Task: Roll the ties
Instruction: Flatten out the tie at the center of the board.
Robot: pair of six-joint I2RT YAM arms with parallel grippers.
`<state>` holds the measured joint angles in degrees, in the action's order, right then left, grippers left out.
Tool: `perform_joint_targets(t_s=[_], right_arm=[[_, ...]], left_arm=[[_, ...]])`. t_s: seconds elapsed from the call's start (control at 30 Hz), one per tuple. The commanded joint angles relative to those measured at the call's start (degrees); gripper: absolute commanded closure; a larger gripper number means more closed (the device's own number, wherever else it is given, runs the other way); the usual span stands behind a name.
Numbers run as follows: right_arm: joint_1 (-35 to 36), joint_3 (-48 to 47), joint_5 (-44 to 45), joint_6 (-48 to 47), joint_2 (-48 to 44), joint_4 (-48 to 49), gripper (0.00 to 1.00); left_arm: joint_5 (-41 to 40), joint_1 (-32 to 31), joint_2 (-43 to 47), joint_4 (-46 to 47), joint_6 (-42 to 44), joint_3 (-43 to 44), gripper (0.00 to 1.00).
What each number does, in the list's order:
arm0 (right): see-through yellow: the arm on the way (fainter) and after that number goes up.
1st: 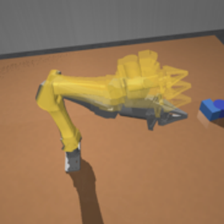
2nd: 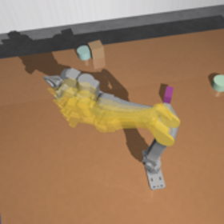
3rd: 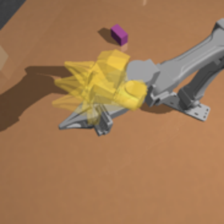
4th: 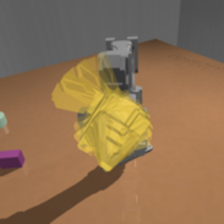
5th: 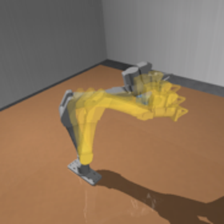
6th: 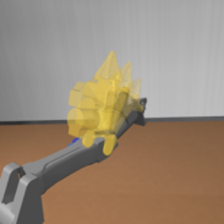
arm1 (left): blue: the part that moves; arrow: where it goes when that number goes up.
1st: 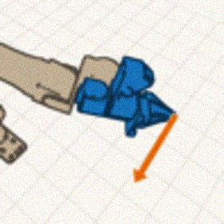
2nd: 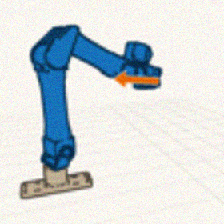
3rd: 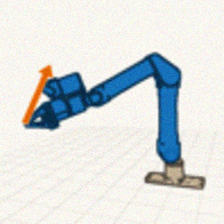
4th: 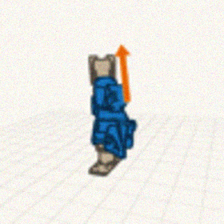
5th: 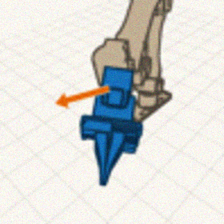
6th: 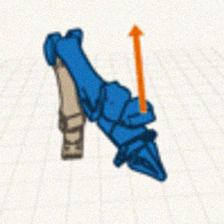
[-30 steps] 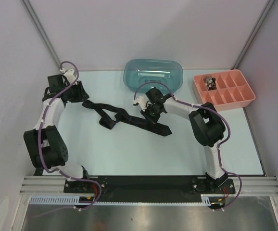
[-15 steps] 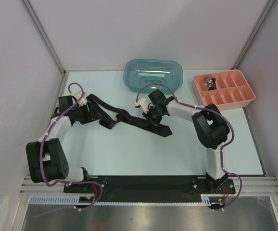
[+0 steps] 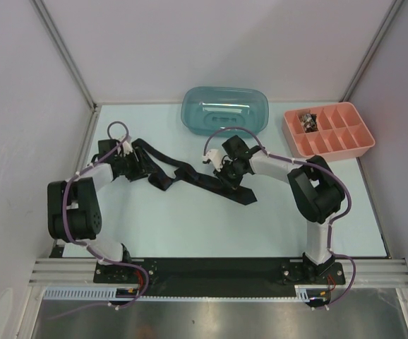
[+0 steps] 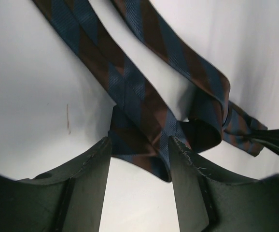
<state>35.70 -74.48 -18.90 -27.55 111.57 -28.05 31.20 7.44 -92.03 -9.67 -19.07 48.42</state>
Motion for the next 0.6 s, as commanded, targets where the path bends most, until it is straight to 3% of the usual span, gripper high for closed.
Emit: perform_joint_targets(t_s=[0.0, 0.27, 0.57], right_arm=[[-0.4, 3.1, 1.3, -1.4, -0.1, -8.9, 1.0], [-2.2, 3.8, 0.9, -3.3, -0.9, -11.1, 1.0], [-5.3, 6.9, 2.5, -6.6, -3.0, -13.0, 1.0]], left_arm=[[0.1, -1.8, -2.0, 7.0, -3.3, 3.3, 0.44], [-1.0, -4.8, -6.7, 7.9, -4.1, 4.0, 0.48], [-10.3, -3.3, -5.7, 4.7, 0.4, 8.3, 1.0]])
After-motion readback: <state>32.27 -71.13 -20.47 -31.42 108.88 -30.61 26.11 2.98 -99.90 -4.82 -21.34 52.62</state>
